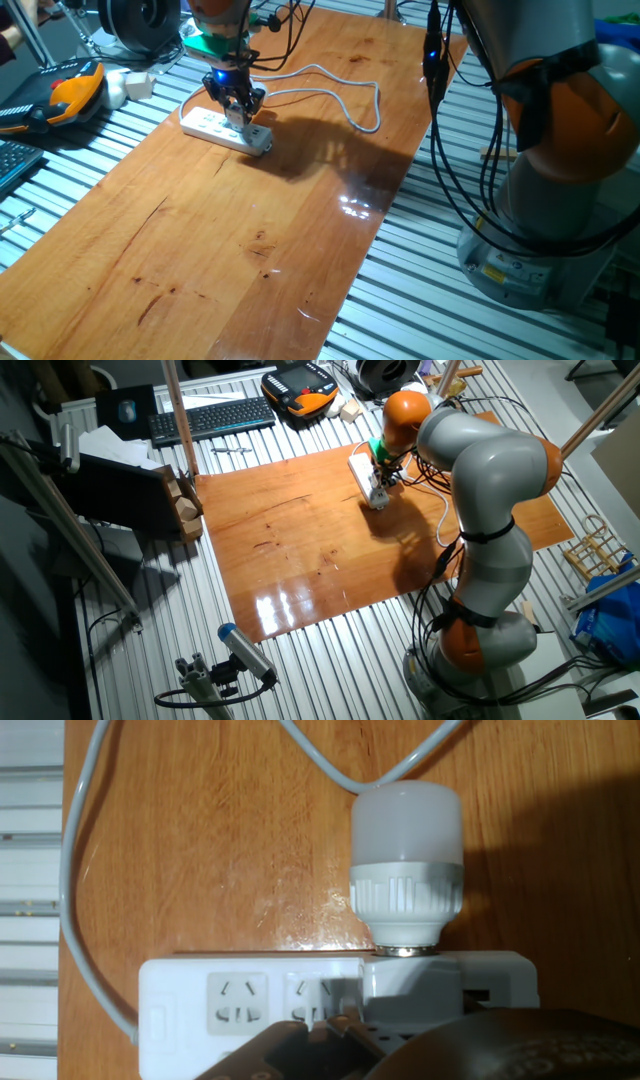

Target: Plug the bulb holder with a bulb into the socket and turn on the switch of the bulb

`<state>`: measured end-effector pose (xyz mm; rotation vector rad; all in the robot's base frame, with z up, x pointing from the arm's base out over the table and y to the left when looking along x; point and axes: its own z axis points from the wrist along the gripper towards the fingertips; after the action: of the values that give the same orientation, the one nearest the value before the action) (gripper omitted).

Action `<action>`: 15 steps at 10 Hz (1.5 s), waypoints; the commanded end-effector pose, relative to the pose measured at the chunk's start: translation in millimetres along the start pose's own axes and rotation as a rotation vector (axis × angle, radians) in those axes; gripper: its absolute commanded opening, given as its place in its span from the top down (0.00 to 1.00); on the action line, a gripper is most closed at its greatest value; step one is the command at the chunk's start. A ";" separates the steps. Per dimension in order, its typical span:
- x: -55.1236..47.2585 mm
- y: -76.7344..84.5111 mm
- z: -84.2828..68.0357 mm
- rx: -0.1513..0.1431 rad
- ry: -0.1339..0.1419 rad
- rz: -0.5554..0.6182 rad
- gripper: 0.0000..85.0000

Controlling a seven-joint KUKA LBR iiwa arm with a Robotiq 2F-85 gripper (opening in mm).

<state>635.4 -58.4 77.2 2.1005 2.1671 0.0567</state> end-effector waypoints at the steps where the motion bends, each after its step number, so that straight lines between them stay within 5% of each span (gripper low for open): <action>1: 0.1 -0.1 0.6 0.000 -0.001 0.001 1.00; 4: -0.2 0.1 0.7 -0.005 0.015 -0.003 1.00; 5: -0.1 0.0 0.3 -0.006 0.015 -0.005 0.60; 8: 0.0 -0.1 0.8 -0.028 0.018 -0.002 0.00; 11: -0.5 -0.5 -2.7 -0.038 0.013 -0.017 0.00; 15: 5.8 -2.5 -28.5 -0.004 0.004 -0.024 0.00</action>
<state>629.4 -49.7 106.0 2.0731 2.1926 0.0609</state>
